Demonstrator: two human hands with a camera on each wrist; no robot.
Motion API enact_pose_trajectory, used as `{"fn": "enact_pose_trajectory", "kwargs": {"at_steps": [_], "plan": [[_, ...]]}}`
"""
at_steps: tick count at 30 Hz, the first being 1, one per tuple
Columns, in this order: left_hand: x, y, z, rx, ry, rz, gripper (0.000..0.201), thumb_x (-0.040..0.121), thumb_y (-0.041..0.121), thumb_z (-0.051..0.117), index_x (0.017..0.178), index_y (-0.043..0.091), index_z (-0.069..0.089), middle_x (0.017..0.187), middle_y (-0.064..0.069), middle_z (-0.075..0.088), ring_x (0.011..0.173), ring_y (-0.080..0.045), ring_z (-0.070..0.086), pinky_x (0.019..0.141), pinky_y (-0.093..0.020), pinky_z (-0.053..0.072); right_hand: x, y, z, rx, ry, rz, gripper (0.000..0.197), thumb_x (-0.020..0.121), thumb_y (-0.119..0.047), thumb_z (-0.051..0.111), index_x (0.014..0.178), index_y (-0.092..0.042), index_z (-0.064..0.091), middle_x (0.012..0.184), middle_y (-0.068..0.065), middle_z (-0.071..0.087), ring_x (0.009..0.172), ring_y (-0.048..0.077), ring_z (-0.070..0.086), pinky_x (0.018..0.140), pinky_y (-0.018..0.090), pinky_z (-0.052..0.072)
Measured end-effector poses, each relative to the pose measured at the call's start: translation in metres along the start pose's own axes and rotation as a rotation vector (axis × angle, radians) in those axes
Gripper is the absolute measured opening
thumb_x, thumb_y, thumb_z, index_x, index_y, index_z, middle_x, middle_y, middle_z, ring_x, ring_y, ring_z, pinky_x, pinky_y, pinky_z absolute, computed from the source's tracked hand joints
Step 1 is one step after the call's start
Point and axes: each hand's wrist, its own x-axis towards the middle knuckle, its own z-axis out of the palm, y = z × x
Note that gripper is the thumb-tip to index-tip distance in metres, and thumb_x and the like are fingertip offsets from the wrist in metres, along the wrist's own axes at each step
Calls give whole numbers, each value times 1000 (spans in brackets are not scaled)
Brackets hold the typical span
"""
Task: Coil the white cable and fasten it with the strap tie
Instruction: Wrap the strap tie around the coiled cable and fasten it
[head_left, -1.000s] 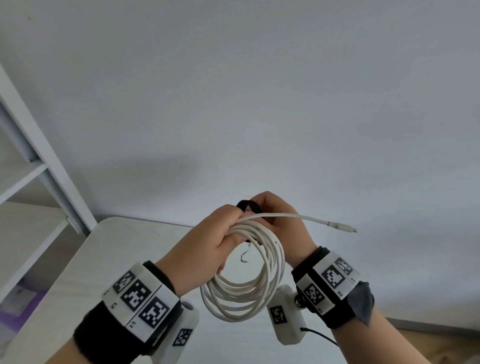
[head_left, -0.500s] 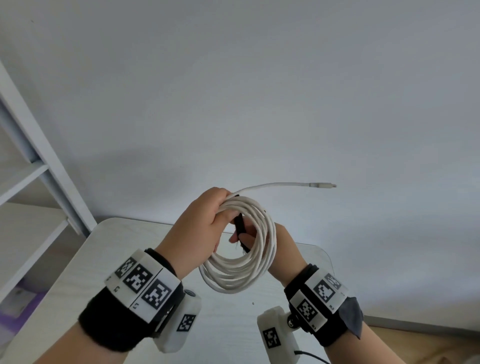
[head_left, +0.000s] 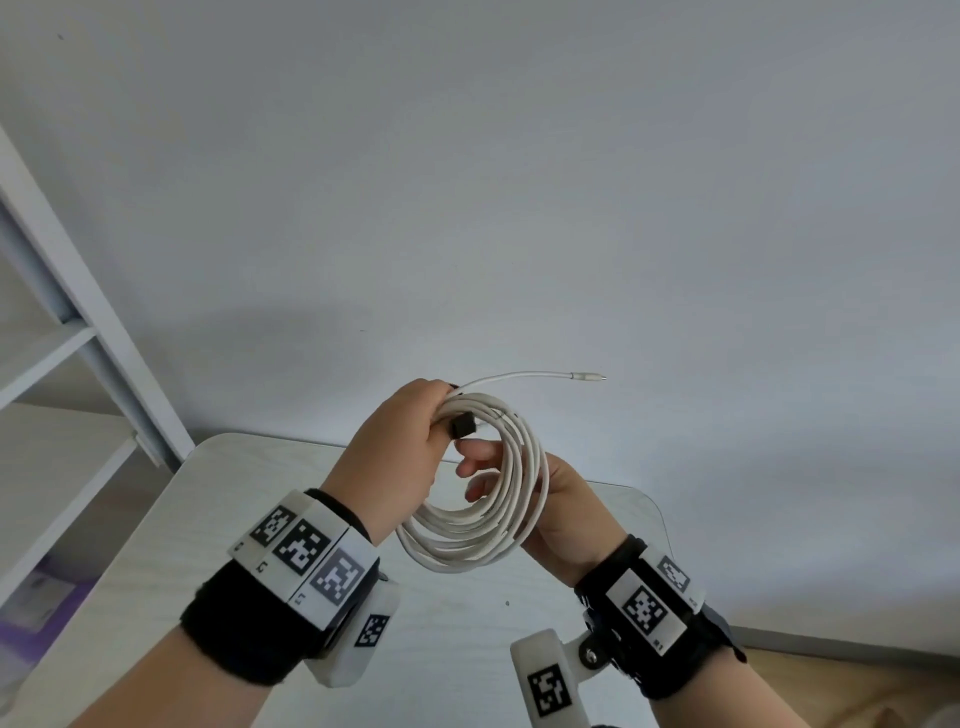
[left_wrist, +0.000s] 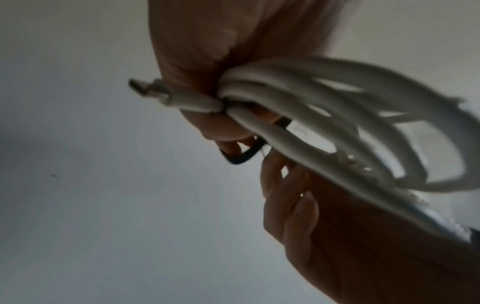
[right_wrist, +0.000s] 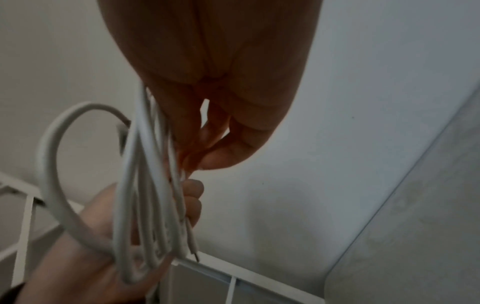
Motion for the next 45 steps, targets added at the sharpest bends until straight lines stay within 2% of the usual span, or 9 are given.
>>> {"fn": "enact_pose_trajectory", "kwargs": {"at_steps": [4, 10, 16, 21, 24, 31, 34, 41, 45], "plan": [[-2, -1, 1, -1, -2, 8, 15, 94, 14, 44, 86, 8, 55, 70, 3, 47, 52, -9, 44, 53, -23, 33, 0, -3, -1, -16, -1, 31, 29, 77, 2, 49, 96, -9, 68, 88, -2, 69, 73, 13, 60, 67, 23, 51], [-11, 0, -1, 48, -121, 52, 17, 95, 23, 48, 110, 16, 54, 71, 13, 43, 52, 9, 49, 54, -11, 38, 6, -1, -19, 126, 377, 64, 19, 93, -4, 42, 95, -7, 61, 84, 7, 64, 68, 18, 59, 59, 22, 50], [-17, 6, -3, 33, -212, 101, 32, 94, 19, 50, 75, 40, 35, 72, 12, 43, 60, 16, 48, 61, -8, 37, 9, -17, -37, 5, 632, -117, 35, 86, 11, 44, 101, -18, 56, 102, 3, 62, 88, 17, 61, 75, 26, 47], [-19, 4, -8, 46, -202, 111, 9, 94, 21, 50, 98, 27, 56, 76, 16, 42, 65, 19, 46, 62, -6, 36, -3, -47, -56, 173, 1029, -353, 49, 79, 19, 30, 87, -21, 56, 92, -2, 59, 90, 16, 57, 75, 21, 44], [-19, 1, -7, 76, -203, 105, 28, 94, 22, 49, 122, 16, 52, 81, 20, 43, 68, 23, 46, 64, -5, 37, -9, -61, -40, 20, 895, -498, 45, 73, 14, 35, 80, -22, 60, 85, -4, 63, 83, 11, 58, 74, 19, 43], [-21, 1, -2, 147, -228, 163, 13, 95, 25, 47, 106, 25, 52, 84, 15, 45, 75, -2, 49, 65, -13, 35, -6, -66, 2, -988, 306, -339, 35, 79, -1, 59, 96, -30, 65, 94, -11, 64, 86, 0, 57, 77, 10, 42], [-22, 4, -1, 151, -247, 159, 18, 95, 23, 47, 110, 21, 55, 99, 15, 48, 89, -9, 57, 74, -16, 40, -1, -60, 13, -1127, 96, -256, 41, 78, 2, 55, 107, -24, 65, 95, -11, 63, 84, -10, 51, 78, 4, 37], [-22, 1, -3, 188, -266, 178, 18, 95, 22, 45, 109, 18, 57, 112, 10, 55, 98, -13, 58, 83, -31, 46, 12, -54, 12, -1058, 152, -75, 45, 84, 7, 37, 108, -18, 66, 103, 2, 70, 84, 8, 63, 79, 10, 46], [-22, 2, -2, 213, -300, 224, 18, 93, 15, 45, 106, 19, 56, 105, 18, 46, 95, -11, 56, 81, -29, 46, 18, -51, 9, -1040, 118, -12, 34, 84, 0, 48, 105, -20, 67, 98, -1, 70, 67, -5, 58, 68, 2, 42]]}}
